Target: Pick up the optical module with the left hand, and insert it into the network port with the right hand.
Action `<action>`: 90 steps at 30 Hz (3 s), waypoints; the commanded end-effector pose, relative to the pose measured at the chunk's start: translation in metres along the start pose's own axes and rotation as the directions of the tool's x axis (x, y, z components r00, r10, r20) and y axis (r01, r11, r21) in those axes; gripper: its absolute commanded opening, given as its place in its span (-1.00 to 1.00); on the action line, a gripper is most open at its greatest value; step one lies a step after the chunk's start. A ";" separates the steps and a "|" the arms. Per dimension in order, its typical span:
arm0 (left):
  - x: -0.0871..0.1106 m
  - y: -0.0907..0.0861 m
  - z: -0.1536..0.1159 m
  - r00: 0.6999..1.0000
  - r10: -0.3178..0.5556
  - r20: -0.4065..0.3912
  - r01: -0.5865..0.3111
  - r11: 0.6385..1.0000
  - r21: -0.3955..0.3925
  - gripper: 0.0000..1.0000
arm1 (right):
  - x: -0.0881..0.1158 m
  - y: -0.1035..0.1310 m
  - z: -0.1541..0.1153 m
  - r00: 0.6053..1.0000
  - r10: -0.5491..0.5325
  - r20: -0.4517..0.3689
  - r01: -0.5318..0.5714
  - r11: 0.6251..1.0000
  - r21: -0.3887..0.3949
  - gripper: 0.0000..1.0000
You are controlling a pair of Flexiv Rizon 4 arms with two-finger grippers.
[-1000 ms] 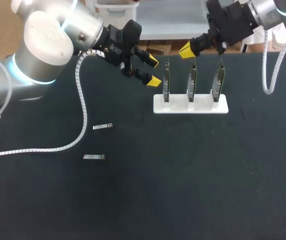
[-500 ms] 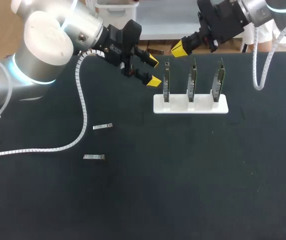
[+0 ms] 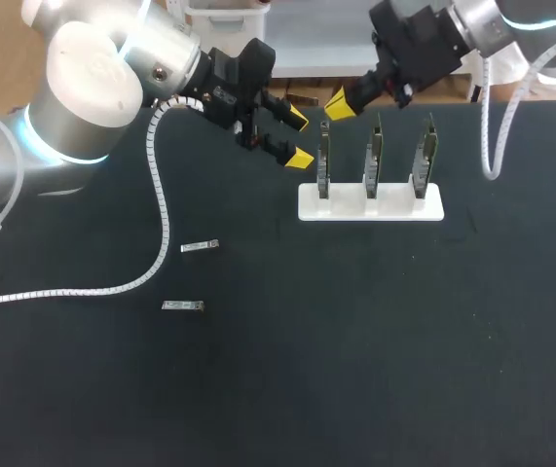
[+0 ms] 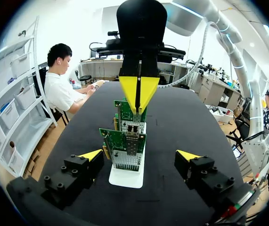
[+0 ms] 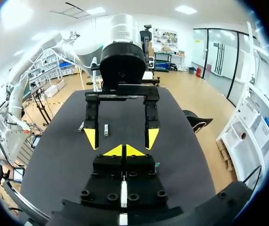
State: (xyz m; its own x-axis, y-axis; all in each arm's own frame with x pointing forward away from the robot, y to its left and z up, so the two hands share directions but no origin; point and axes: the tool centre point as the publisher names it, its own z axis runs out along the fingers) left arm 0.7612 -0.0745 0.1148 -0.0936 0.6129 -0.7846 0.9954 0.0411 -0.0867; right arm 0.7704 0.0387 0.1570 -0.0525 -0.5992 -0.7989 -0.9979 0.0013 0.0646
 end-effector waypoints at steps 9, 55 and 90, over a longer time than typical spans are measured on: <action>-0.001 0.001 0.000 1.000 -0.001 -0.003 0.001 1.000 0.003 1.00 | -0.003 -0.003 0.009 1.000 0.005 -0.006 -0.005 1.000 -0.001 -1.00; -0.001 0.001 0.000 1.000 -0.001 -0.003 0.001 1.000 0.003 1.00 | 0.011 -0.014 0.021 0.998 0.065 -0.028 -0.065 0.998 0.004 -1.00; -0.001 0.001 0.000 1.000 -0.001 -0.003 0.001 1.000 0.003 1.00 | 0.056 0.000 -0.084 0.999 0.044 0.000 -0.044 0.999 0.006 -1.00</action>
State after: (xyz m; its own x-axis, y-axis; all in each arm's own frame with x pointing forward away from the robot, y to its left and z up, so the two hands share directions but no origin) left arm 0.7612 -0.0744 0.1147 -0.0936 0.6129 -0.7846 0.9954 0.0411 -0.0867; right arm 0.7731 -0.0559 0.1649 -0.0952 -0.6078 -0.7884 -0.9948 0.0304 0.0967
